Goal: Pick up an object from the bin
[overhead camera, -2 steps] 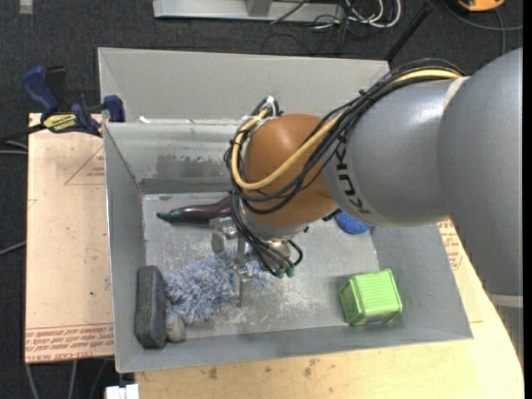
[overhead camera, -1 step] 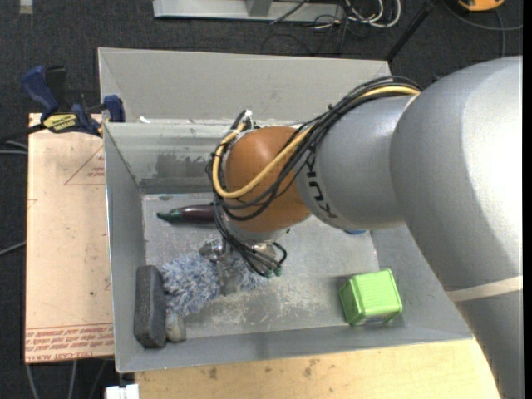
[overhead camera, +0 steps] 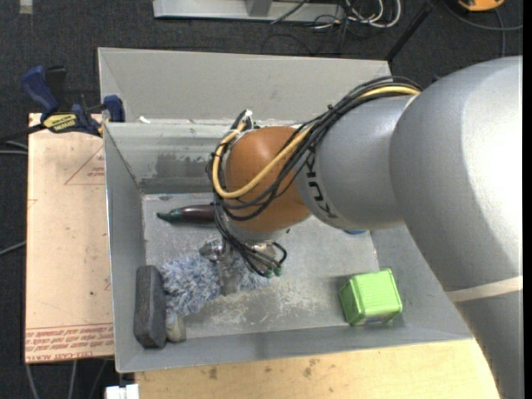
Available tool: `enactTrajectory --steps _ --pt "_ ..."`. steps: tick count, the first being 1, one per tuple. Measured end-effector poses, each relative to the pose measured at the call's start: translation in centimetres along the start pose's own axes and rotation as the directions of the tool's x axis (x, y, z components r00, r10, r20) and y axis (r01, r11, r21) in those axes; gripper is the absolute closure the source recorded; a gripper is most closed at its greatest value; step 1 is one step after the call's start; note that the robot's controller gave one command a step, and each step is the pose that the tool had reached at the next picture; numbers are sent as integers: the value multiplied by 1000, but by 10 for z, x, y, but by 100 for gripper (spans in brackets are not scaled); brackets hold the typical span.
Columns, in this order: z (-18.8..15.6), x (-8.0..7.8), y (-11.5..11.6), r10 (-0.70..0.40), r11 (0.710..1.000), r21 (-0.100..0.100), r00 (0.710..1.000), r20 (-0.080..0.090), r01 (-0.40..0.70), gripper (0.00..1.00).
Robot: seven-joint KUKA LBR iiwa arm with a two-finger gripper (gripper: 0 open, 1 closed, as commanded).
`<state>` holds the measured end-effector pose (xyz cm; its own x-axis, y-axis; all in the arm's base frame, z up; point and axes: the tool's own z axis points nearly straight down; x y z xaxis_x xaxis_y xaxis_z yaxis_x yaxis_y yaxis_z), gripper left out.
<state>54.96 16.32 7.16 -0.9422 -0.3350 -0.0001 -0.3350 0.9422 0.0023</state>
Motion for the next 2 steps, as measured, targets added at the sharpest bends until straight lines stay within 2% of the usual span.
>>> enactTrajectory --steps 1,2 --pt "-114 -25 1 9 1000 1 1000 2 -9 100" --pt "-114 -25 1 9 1000 1 1000 2 -9 100"
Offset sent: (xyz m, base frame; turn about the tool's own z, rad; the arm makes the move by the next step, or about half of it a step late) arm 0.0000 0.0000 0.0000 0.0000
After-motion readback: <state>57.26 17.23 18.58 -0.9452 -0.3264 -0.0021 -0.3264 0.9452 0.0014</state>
